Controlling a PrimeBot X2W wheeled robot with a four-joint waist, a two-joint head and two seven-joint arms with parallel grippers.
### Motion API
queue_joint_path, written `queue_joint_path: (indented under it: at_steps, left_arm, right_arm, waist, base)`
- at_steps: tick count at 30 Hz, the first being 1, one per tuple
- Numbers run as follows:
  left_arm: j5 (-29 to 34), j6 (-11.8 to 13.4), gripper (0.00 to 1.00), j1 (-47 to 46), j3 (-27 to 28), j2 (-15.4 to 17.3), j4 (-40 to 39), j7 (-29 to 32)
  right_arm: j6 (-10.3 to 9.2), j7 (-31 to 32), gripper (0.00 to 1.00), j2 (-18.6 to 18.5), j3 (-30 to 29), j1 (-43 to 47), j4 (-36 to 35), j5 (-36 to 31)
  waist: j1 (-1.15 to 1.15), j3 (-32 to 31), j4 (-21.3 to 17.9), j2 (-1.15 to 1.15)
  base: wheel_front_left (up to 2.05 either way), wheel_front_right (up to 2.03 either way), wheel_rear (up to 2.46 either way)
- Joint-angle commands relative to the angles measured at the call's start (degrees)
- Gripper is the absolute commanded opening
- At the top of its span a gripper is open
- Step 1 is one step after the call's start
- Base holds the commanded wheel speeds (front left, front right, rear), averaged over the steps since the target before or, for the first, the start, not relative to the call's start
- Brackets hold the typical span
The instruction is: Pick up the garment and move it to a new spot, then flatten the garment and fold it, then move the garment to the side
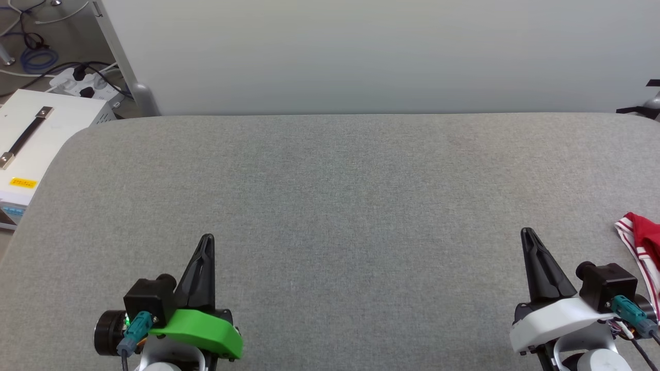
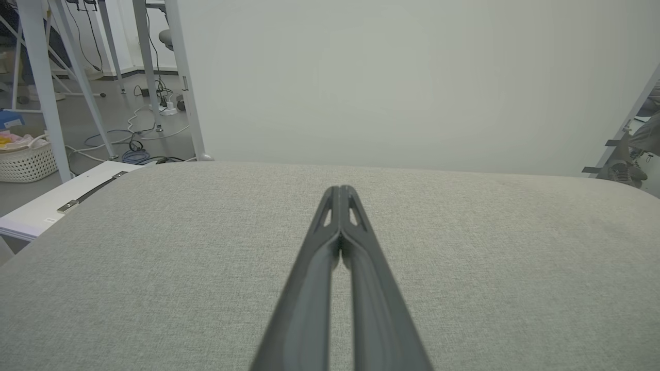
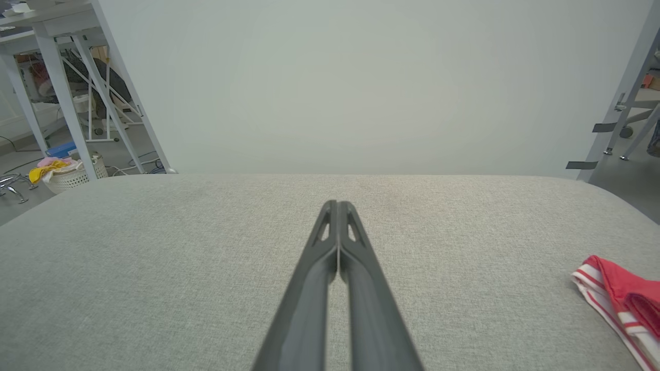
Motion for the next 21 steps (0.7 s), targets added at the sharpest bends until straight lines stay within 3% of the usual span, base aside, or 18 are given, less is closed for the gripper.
queue_joint_path:
  at_steps: [1, 21]
  left_arm:
    - [0.7, 0.5, 0.00, -0.2, 0.1, -0.3, -0.3, 0.4]
    - [2.8, 1.7, 0.00, -0.3, 0.5, -0.5, -1.1, 2.7]
  right_arm:
    - [-0.01, 0.4, 0.00, 0.2, -0.1, 0.0, -0.4, -0.5]
    - [-0.02, 2.4, 0.00, 0.3, -0.2, 0.0, -1.1, -2.6]
  waist:
    - [0.00, 0.0, 0.0, 0.00]
    - [0.00, -0.1, -0.2, 0.00]
  base:
    - [0.00, 0.00, 0.00]
    - [0.00, 0.00, 0.00]
